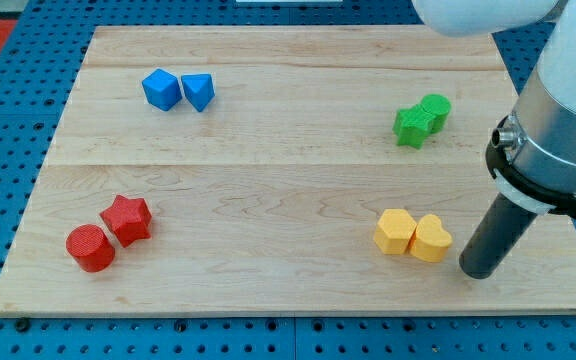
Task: Move your arm to green circle
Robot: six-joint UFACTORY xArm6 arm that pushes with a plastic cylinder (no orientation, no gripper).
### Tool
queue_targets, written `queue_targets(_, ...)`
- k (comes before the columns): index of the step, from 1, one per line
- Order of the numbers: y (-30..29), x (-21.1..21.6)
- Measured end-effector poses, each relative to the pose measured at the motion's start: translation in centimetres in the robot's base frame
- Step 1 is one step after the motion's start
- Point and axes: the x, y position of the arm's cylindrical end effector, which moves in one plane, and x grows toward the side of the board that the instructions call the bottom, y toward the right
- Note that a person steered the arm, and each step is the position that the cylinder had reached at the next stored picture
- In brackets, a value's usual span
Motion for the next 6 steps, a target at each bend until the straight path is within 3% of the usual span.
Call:
queue_targets(2, -0.5, 2.3)
queue_targets(4, -15.6, 0.7)
queue_targets(5, -12.1, -7.0)
queue_targets(6, -4.5, -13.4)
